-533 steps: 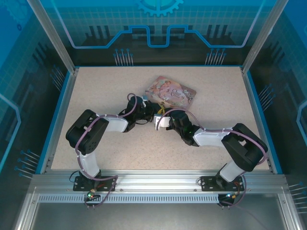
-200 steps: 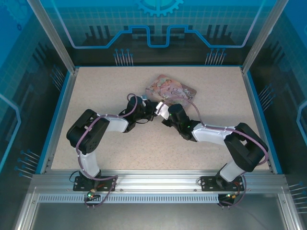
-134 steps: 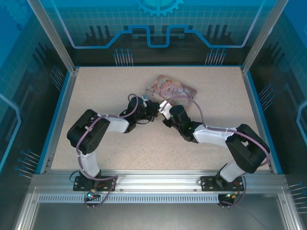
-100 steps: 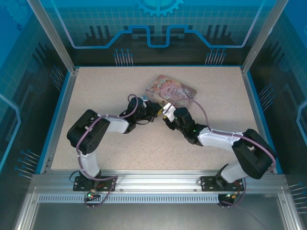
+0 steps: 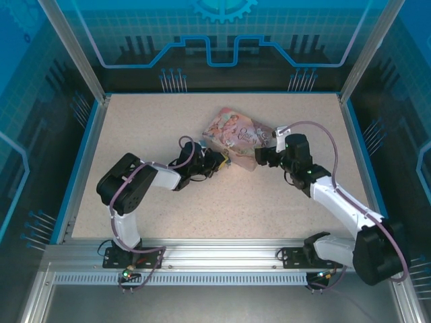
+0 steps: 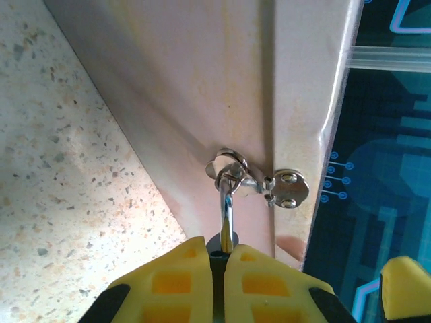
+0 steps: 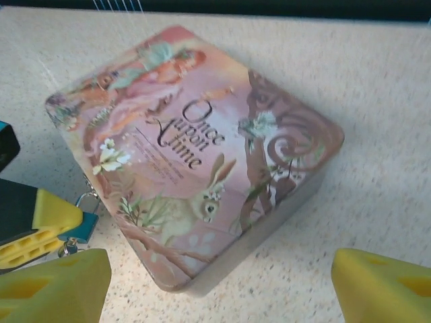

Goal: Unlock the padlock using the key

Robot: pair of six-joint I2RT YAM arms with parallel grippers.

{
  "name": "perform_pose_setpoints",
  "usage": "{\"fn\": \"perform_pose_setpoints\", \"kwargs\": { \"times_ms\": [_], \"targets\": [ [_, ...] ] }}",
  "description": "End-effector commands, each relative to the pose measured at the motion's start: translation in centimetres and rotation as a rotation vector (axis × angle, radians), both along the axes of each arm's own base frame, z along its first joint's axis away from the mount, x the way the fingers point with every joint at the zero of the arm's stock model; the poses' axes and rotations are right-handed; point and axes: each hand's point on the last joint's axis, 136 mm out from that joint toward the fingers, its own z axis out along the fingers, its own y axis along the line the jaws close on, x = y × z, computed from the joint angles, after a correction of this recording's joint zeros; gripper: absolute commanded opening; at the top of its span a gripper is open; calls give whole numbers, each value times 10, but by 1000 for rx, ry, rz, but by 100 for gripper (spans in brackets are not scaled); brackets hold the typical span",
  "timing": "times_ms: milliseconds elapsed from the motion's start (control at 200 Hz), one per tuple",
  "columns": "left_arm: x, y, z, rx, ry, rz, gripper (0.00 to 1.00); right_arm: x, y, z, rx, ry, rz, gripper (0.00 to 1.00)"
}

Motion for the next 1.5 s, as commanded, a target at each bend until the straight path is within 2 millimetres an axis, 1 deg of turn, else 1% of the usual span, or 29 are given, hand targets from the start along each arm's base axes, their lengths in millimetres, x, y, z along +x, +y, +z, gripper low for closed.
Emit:
{"fn": "perform_pose_setpoints", "kwargs": {
  "times_ms": [0,80,100,110,125,180,255,390,500,600,615,650,685,820,900,965,1060,1126,1196,1231,1286,1311,1406,1456,1491],
  "targets": [
    [-9,15,-16,130,17,-6,0,-9,2,-30,56,207,-46,86],
    [-15,22,-24,188,32,-12,0,2,5,-36,67,260,-82,86],
    [-16,23,-25,199,34,-14,0,3,5,-40,62,278,-92,86],
    [-17,24,-27,206,37,-15,0,2,4,-45,55,295,-98,86],
    [-18,25,-27,216,38,-18,0,9,5,-38,57,286,-106,86],
    [-21,30,-34,260,52,-24,0,15,5,-43,26,320,-129,86],
    [-24,34,-41,316,67,-38,0,27,4,-44,-18,326,-151,86],
    [-24,40,-43,407,61,-53,0,45,10,-42,-99,328,-157,87],
    [-23,46,-42,516,54,-72,0,55,10,-47,-198,345,-175,88],
    [-23,46,-42,624,40,-107,4,58,10,-52,-253,346,-193,89],
    [-22,44,-39,637,31,-115,5,58,9,-52,-260,345,-197,89],
    [-22,44,-40,675,30,-127,9,58,9,-53,-271,345,-201,89],
    [-21,42,-42,704,28,-142,11,58,8,-54,-279,346,-206,89],
    [-21,40,-52,759,51,-172,16,57,8,-56,-295,346,-210,90],
    [-21,41,-54,779,54,-176,20,56,7,-56,-297,344,-212,90],
    [-20,41,-47,812,28,-176,26,55,6,-56,-297,343,-214,91],
    [-18,40,-36,842,-14,-177,27,55,6,-56,-301,343,-211,91],
    [-16,34,-28,825,-48,-172,25,56,6,-56,-301,340,-210,91],
    [-16,30,-16,797,-86,-165,27,57,10,-54,-273,327,-190,92],
    [-16,31,-9,779,-107,-151,31,57,16,-52,-238,319,-161,92],
    [-17,32,8,745,-149,-128,41,56,20,-48,-188,307,-131,93],
    [-18,34,17,739,-168,-116,43,56,22,-46,-180,304,-119,94],
    [-21,45,53,734,-237,-97,55,49,15,-44,-186,357,-133,98],
    [-21,53,74,724,-273,-85,63,43,13,-45,-127,386,-141,99],
    [-19,59,85,701,-279,-76,67,40,12,-46,-62,399,-148,100]
  ]
}}
